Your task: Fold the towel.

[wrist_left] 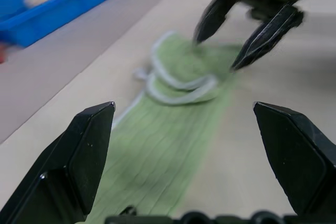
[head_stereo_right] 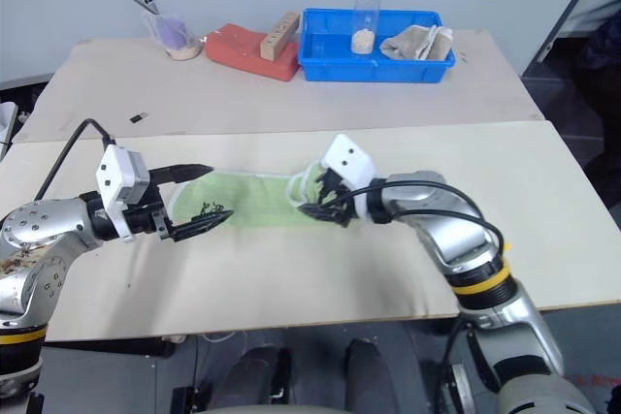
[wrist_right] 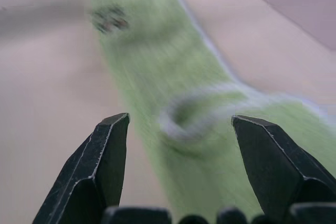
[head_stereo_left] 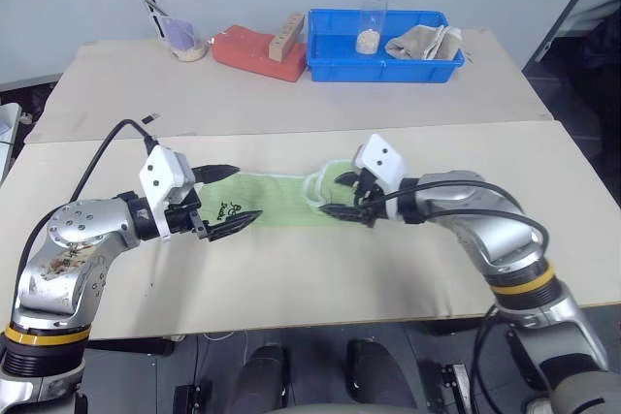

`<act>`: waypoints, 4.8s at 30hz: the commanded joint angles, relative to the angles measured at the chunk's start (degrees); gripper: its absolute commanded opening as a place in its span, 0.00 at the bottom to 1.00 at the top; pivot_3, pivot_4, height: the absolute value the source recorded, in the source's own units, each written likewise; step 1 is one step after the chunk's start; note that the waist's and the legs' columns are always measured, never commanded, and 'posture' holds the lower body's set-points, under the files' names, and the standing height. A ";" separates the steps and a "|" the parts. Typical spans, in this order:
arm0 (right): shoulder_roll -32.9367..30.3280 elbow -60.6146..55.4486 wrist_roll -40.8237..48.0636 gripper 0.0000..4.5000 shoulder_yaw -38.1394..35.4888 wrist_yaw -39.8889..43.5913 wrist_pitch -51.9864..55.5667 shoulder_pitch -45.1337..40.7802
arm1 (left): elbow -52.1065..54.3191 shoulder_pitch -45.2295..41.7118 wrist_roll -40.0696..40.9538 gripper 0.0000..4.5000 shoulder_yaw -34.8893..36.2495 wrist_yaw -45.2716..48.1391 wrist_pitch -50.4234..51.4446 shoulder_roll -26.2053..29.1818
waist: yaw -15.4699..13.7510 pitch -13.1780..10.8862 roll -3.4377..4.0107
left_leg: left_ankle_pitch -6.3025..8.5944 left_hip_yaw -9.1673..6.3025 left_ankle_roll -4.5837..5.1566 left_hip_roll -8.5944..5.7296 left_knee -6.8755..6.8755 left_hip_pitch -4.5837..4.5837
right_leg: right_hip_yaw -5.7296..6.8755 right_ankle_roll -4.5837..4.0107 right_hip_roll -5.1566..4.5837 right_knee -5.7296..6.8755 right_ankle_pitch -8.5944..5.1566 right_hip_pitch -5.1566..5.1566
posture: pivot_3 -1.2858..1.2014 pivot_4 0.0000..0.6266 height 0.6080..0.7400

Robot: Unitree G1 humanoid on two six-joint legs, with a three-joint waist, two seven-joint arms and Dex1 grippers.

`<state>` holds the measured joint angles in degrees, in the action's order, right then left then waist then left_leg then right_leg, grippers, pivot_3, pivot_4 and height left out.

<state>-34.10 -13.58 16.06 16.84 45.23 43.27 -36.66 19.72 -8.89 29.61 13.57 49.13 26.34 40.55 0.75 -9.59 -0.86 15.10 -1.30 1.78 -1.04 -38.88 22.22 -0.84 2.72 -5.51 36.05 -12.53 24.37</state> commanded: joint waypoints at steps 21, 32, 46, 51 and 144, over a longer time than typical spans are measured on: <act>-5.22 1.97 1.58 0.77 -5.18 16.37 -14.02 -5.18 | 12.30 8.06 12.45 1.00 11.25 -60.63 21.61 -39.02 | -1.30 0.08 -0.15 | 0.06 -0.05 -0.16 -0.10 -0.09 -0.05 | -0.03 -0.02 -0.13 -0.01 0.03 -0.13 | 0.52 0.24 1.00; -7.12 5.91 1.51 0.78 -6.07 21.62 -16.46 -8.75 | 3.64 -0.43 9.79 0.72 11.28 -68.74 19.19 -42.44 | -1.44 0.09 -0.17 | 0.04 -0.04 -0.19 -0.14 -0.09 -0.07 | -0.02 -0.07 -0.08 -0.04 0.05 -0.16 | 0.52 0.24 1.00; -8.23 1.48 4.04 0.78 -8.96 22.35 -14.62 -6.47 | 3.60 -3.36 5.09 0.01 4.51 -60.27 15.39 -35.79 | -1.42 0.09 -0.17 | 0.03 -0.04 -0.21 -0.14 -0.08 0.03 | -0.02 -0.07 -0.11 -0.10 0.06 -0.10 | 0.52 0.24 1.00; -14.43 -2.98 5.70 0.78 -13.40 22.41 -11.24 -0.54 | 7.80 -7.06 2.06 0.01 -11.24 -39.29 12.40 -23.57 | -1.96 0.09 -0.17 | 0.00 -0.13 -0.28 -0.19 -0.08 0.13 | 0.04 -0.07 -0.13 -0.13 0.06 -0.10 | 0.52 0.24 1.00; 3.74 46.29 -3.31 0.20 -21.82 -10.67 -7.71 -11.10 | -0.18 -14.80 7.53 1.00 -7.02 16.00 2.61 8.09 | 0.92 0.08 -0.14 | 0.01 -0.04 -0.21 0.01 0.07 0.05 | -0.15 -0.08 0.25 0.00 0.05 0.00 | 0.52 0.24 1.00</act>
<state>-29.88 33.37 12.71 -4.00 34.53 37.56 -45.56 19.17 -22.86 37.11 6.25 65.07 28.98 48.14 1.67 -9.51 -1.01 15.11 -1.33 1.57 -1.03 -38.82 22.28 -1.00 2.64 -5.28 36.08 -12.48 24.37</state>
